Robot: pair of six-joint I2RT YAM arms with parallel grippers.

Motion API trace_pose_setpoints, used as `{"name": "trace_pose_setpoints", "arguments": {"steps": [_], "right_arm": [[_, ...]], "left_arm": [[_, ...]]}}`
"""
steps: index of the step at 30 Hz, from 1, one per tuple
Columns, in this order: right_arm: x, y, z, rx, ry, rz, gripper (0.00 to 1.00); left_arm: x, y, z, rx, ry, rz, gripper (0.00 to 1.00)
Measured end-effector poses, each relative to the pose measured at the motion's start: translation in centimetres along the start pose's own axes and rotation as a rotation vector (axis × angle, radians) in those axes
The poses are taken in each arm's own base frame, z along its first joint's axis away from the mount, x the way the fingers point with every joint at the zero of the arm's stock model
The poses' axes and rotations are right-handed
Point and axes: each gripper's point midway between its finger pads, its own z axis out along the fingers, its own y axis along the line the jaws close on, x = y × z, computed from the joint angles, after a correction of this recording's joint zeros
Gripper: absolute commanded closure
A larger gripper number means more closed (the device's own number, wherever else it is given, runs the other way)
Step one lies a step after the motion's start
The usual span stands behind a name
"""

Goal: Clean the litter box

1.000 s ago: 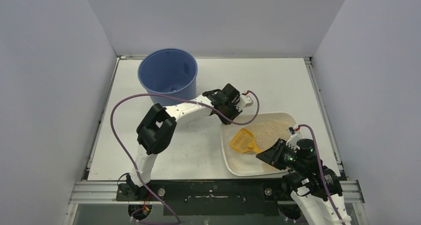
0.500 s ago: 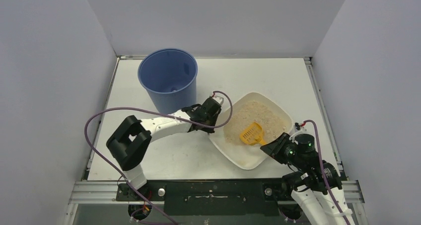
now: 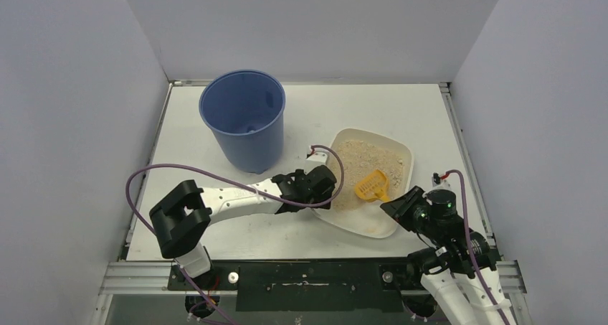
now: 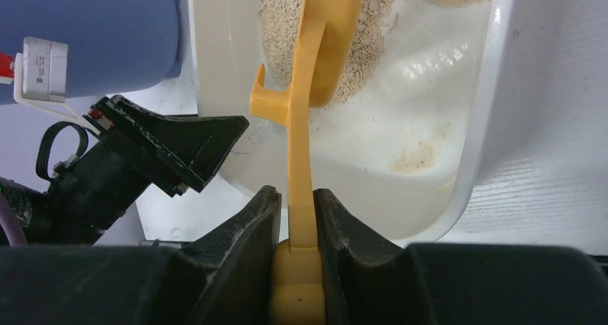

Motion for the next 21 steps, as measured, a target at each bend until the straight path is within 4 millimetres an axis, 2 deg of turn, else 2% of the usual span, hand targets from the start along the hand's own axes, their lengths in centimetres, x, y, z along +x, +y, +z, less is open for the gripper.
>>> {"name": "trace_pose_setpoints", "arguments": {"steps": [3, 6, 9, 11, 13, 15, 18, 21], "right_arm": [[-0.6, 0.4, -0.4, -0.005, -0.026, -0.003, 1.0], [-1.0, 0.5, -0.8, -0.001, -0.042, -0.004, 1.0], [-1.2, 0.4, -1.0, 0.01, -0.054, 0.005, 1.0], [-1.2, 0.2, -1.0, 0.022, -0.058, 0.014, 1.0], [-1.1, -0.1, -1.1, 0.03, -0.063, 0.023, 1.0], [-1.1, -0.2, -1.3, 0.033, -0.071, 0.032, 1.0], [-1.1, -0.4, -1.4, 0.039, -0.075, 0.036, 1.0], [-1.0, -0.5, -1.4, 0.042, -0.076, 0.039, 1.0]], "left_arm": [[-2.0, 0.0, 0.0, 0.006, -0.032, 0.014, 0.38], [-5.0, 0.8, 0.4, -0.002, -0.067, 0.037, 0.38], [-7.9, 1.7, 1.8, -0.011, -0.083, 0.061, 0.39], [-9.2, 2.2, 3.2, -0.013, -0.073, 0.079, 0.4], [-9.7, 2.7, 4.8, -0.011, -0.047, 0.098, 0.4], [-9.2, 2.8, 6.2, 0.0, -0.01, 0.121, 0.41], [-8.1, 2.2, 7.5, 0.031, 0.039, 0.16, 0.43], [-8.2, 1.0, 8.6, 0.063, 0.061, 0.198, 0.48]]}}
